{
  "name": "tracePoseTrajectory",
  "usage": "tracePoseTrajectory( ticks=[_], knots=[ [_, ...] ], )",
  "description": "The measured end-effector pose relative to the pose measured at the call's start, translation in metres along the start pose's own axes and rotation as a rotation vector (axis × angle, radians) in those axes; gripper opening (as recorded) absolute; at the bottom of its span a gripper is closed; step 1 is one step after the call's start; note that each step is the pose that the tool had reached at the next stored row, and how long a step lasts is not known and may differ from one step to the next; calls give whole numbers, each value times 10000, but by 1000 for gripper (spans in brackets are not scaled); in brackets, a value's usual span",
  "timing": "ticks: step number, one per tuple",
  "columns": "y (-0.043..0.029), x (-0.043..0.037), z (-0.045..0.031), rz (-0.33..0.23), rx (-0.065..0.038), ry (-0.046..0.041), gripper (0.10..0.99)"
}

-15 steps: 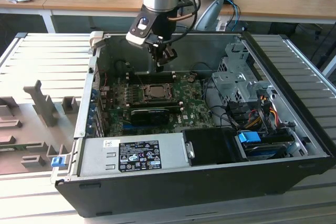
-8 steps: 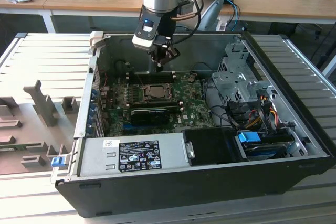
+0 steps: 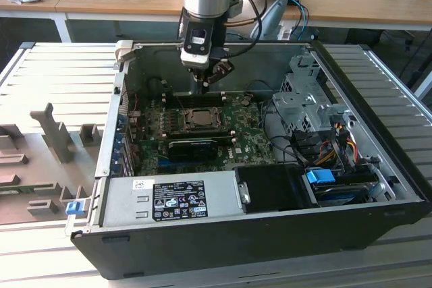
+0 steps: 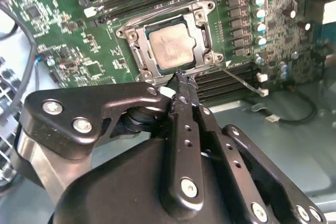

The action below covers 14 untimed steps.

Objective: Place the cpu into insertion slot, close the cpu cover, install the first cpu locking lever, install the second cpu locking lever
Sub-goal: 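Install the first cpu locking lever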

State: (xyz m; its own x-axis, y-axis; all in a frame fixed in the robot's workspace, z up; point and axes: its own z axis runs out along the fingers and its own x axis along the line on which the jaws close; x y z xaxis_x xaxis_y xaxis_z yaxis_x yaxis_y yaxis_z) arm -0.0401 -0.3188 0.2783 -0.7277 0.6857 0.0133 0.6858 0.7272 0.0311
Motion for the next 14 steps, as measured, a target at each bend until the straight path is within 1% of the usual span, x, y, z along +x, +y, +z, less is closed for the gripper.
tracePoseTrajectory(
  ticks=[4, 6, 14],
  knots=[
    [0, 0, 14, -790, 10, 24, 106],
    [-1, 0, 23, -1286, 17, 40, 106],
    [-1, -1, 31, -2921, 39, 91, 106]
  ],
)
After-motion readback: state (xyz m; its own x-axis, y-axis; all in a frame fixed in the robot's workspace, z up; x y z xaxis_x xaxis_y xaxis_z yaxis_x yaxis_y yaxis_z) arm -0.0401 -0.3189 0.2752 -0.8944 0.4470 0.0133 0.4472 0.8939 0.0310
